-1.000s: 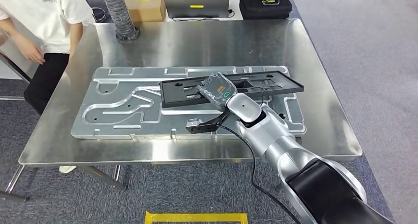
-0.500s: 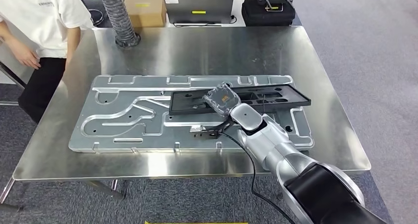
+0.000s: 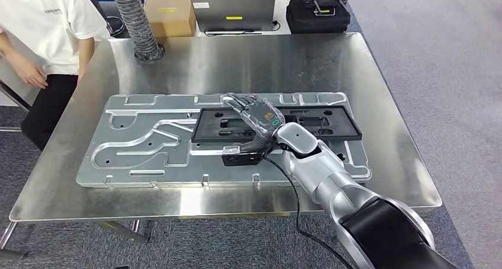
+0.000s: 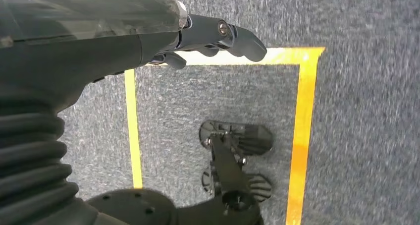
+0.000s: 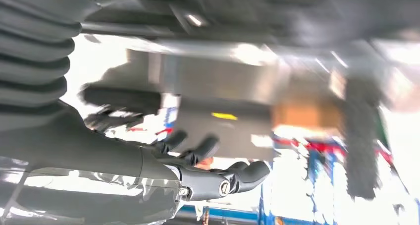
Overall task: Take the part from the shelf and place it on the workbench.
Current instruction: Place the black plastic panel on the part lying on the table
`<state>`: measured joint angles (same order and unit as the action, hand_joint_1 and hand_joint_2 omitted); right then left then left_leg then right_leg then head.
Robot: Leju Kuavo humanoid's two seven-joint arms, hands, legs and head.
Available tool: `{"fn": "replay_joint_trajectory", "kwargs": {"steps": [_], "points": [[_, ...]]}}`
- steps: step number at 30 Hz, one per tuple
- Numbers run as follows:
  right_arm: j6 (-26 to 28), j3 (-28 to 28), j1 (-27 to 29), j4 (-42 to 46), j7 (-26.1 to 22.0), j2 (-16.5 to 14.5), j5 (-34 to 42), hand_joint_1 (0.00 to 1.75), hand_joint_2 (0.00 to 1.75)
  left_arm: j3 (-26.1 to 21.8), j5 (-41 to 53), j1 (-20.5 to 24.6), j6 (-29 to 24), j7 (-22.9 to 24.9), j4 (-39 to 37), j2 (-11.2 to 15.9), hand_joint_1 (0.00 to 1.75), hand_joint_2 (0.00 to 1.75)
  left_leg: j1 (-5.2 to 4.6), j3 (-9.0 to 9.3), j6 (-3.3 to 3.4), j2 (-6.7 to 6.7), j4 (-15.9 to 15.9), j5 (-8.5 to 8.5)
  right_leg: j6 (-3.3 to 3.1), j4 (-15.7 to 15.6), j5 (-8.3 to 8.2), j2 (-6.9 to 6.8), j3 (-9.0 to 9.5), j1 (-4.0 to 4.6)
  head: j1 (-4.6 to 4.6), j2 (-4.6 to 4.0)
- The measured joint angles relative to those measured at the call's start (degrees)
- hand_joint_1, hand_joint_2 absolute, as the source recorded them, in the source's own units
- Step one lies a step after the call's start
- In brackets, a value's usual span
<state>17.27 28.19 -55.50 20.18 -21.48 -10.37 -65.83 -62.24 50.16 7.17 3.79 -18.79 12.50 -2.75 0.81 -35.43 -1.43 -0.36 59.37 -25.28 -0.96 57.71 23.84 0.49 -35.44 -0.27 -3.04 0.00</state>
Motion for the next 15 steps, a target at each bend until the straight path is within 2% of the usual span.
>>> {"fn": "replay_joint_trajectory", "kwargs": {"steps": [1,3,4,5,6,8,10,11,13,15], "points": [[-0.8,-1.3,0.1,0.6,-2.4,-0.4,2.8,0.0,0.0,0.0,0.1,0.0,0.0,0.1,0.0,0.0,0.0,0.0,0.06,-0.95,-0.23,0.02,2.3,-1.48,-0.26,-0.2,-0.09,-0.03,0.16,-0.13,0.0,0.0],[-4.0,-4.1,0.4,1.7,-7.2,-1.2,9.1,0.0,0.0,0.1,0.2,0.0,0.0,0.1,0.0,0.0,0.0,0.0,0.12,-4.13,-0.58,0.03,9.6,-5.15,-0.54,-0.2,-0.05,-0.1,0.25,-0.04,0.0,-0.01],[-6.2,-5.7,0.7,2.4,-9.8,-1.5,12.9,0.0,0.0,0.1,0.2,0.0,0.0,0.2,0.0,0.0,0.0,0.0,0.15,-5.63,-0.72,0.03,12.9,-6.31,-0.58,-0.2,-0.02,-0.13,0.27,0.01,0.01,-0.01],[-8.8,-7.3,1.1,3.3,-12.3,-1.7,17.1,0.0,0.0,0.2,0.2,-0.1,0.0,0.2,0.0,0.0,0.0,0.0,0.18,-6.34,-0.83,0.04,14.4,-6.39,-0.59,-0.2,0.0,-0.16,0.28,0.04,0.01,-0.01],[-11.5,-8.9,1.5,4.5,-14.2,-1.9,21.5,0.0,0.0,0.2,0.2,-0.1,0.0,0.3,0.0,0.0,0.0,0.0,0.24,-5.99,-0.89,0.05,13.6,-5.4,-0.57,-0.1,0.03,-0.17,0.3,0.04,0.01,-0.01],[-17.6,-11.6,2.2,7.5,-16.3,-2.1,31.3,0.0,0.0,0.3,0.3,0.0,0.0,0.3,0.0,0.0,0.0,0.0,0.42,-2.68,-0.86,0.06,6.8,-1.66,-0.31,0.1,0.2,-0.14,0.33,0.0,0.01,-0.01],[-23.8,-13.7,3.2,12.5,-16.6,-1.8,44.0,0.0,0.0,0.3,0.3,0.1,0.1,0.3,0.0,0.0,0.0,0.0,0.36,0.39,-0.42,0.02,0.6,0.32,0.22,0.5,0.41,-0.08,0.13,0.21,0.01,-0.01],[-26.6,-14.7,4.0,15.6,-16.6,-1.5,50.7,0.0,0.0,0.4,0.3,0.1,0.2,0.2,0.0,0.0,0.0,0.0,0.26,0.96,-0.07,-0.03,-0.6,0.42,0.5,0.6,0.46,-0.07,0.03,0.32,0.01,-0.01],[-29.3,-16.8,5.7,22.4,-16.5,-0.5,61.6,0.0,0.0,0.3,0.1,-0.1,0.4,-0.1,0.0,-0.1,0.0,0.0,0.14,0.96,0.85,-0.14,-0.7,0.35,1.13,0.6,0.43,-0.12,-0.02,0.39,0.01,-0.01],[-25.6,-18.6,7.4,29.6,-16.5,1.3,64.5,0.0,0.0,0.3,-0.5,-0.3,0.7,-0.9,0.0,-0.1,0.0,0.0,0.21,0.99,1.68,-0.16,-0.9,0.55,1.86,1.7,1.4,-0.15,-0.42,0.18,0.01,-0.01]]}}
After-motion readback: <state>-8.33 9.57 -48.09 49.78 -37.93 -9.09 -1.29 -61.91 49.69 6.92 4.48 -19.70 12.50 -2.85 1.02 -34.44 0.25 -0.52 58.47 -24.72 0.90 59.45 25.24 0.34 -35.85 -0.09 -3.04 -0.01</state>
